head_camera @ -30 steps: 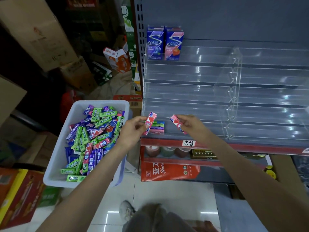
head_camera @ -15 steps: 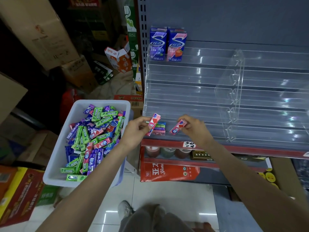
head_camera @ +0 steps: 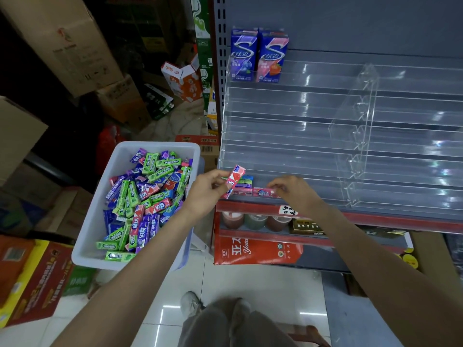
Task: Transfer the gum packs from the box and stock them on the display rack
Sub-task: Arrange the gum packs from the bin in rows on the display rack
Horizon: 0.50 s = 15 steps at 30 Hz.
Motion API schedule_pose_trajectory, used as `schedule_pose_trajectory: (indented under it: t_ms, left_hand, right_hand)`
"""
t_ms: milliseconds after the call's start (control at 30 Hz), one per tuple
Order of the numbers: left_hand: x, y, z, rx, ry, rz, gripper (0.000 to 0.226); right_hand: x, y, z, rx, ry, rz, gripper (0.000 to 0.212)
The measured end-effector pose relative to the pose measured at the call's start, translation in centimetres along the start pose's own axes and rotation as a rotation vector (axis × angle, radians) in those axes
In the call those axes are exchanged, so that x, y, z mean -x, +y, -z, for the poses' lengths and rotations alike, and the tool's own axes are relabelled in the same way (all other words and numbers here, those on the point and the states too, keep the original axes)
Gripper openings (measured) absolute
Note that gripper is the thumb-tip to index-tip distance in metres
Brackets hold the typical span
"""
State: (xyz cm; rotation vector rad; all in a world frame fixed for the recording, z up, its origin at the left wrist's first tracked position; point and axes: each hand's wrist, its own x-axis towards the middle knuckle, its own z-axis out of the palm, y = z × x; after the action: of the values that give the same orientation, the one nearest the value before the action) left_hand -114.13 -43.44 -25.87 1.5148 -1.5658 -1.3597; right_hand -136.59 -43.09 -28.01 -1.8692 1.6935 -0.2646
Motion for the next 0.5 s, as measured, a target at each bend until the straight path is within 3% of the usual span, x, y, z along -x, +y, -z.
schedule_pose_trajectory:
  t_ms: [267, 500]
  left_hand:
    - [-0.5, 0.0, -0.3, -0.047, 0.004, -0.031, 0.021]
    - [-1.3, 0.7, -2.0, -0.225, -0.038, -0.131, 0.020]
  right_hand:
    - [0.0, -0.1, -0.4, -0.007, -0.069, -0.007, 0.026]
    - [0.1, 0.2, -0.3, -0.056, -0.043, -0.029, 0.029]
